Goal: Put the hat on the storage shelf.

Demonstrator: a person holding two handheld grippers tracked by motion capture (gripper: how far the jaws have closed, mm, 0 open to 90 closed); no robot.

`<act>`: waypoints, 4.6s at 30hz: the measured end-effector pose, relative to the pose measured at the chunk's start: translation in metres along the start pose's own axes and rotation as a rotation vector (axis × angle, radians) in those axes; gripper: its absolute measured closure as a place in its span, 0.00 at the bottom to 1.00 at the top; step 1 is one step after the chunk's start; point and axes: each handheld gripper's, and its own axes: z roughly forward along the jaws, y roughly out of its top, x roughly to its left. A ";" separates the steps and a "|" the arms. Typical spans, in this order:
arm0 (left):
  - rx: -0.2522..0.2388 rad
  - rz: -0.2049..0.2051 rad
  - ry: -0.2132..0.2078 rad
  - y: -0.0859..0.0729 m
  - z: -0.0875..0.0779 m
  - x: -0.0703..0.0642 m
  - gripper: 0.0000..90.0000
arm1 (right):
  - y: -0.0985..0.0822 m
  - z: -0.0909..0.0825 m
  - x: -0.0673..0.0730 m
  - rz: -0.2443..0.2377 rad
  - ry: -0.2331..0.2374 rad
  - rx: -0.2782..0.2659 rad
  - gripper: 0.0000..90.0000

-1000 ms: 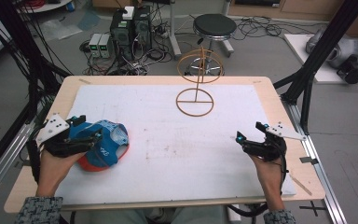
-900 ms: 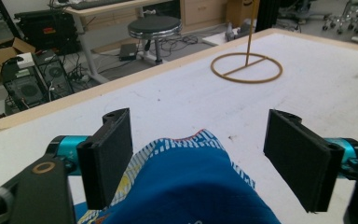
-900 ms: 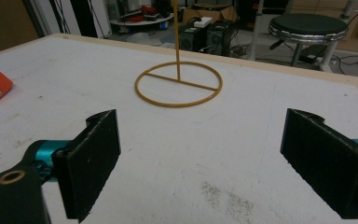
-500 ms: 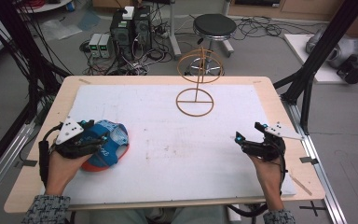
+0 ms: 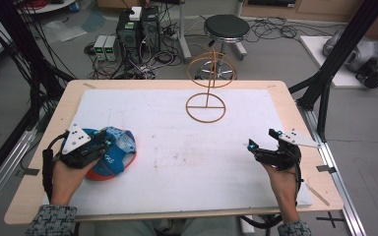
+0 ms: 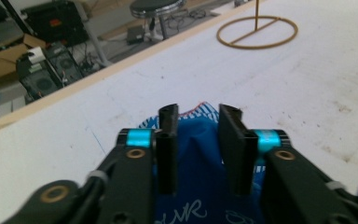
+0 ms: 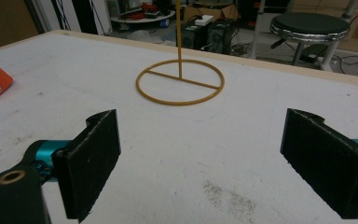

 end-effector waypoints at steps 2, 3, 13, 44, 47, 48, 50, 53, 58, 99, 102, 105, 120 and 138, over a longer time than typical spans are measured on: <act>-0.016 -0.014 0.002 0.001 -0.002 0.000 0.89 | 0.000 0.001 0.001 0.000 0.000 0.003 0.12; -0.019 -0.018 0.003 0.001 -0.002 0.000 0.92 | 0.000 0.001 0.001 -0.007 0.000 -0.001 0.12; -0.035 -0.072 -0.013 0.005 -0.006 0.005 0.99 | -0.002 0.002 -0.001 -0.002 0.000 0.007 0.12; -0.194 -0.102 0.000 0.110 0.002 0.025 1.00 | -0.013 0.001 -0.016 0.057 -0.009 0.010 0.12; -0.203 -0.091 0.017 0.125 0.008 0.029 1.00 | -0.013 -0.001 -0.016 0.057 -0.009 0.003 0.12; -0.203 -0.091 0.017 0.125 0.008 0.029 1.00 | -0.013 -0.001 -0.016 0.057 -0.009 0.003 0.12; -0.212 -0.083 0.030 0.141 0.012 0.033 1.00 | -0.013 -0.002 -0.016 0.053 -0.006 -0.002 0.12; -0.221 -0.082 0.042 0.151 0.015 0.037 1.00 | -0.013 -0.002 -0.015 0.057 -0.003 0.003 0.12; -0.237 -0.080 0.073 0.173 0.021 0.045 1.00 | -0.015 -0.004 -0.017 0.062 0.001 -0.003 0.12; -0.330 -0.146 0.064 0.263 0.121 0.038 1.00 | -0.016 -0.013 -0.018 0.054 0.041 -0.058 0.12; -0.326 -0.153 0.057 0.264 0.128 0.037 1.00 | -0.016 -0.014 -0.017 0.055 0.045 -0.059 0.12; -0.325 -0.161 0.046 0.265 0.135 0.035 1.00 | -0.015 -0.013 -0.015 0.047 0.050 -0.058 0.12; -0.321 -0.131 -0.010 0.290 0.170 0.011 1.00 | -0.016 -0.013 -0.011 0.041 0.061 -0.052 0.12; -0.282 -0.089 -0.058 0.303 0.205 -0.024 1.00 | -0.015 -0.020 -0.019 0.056 0.059 -0.066 0.12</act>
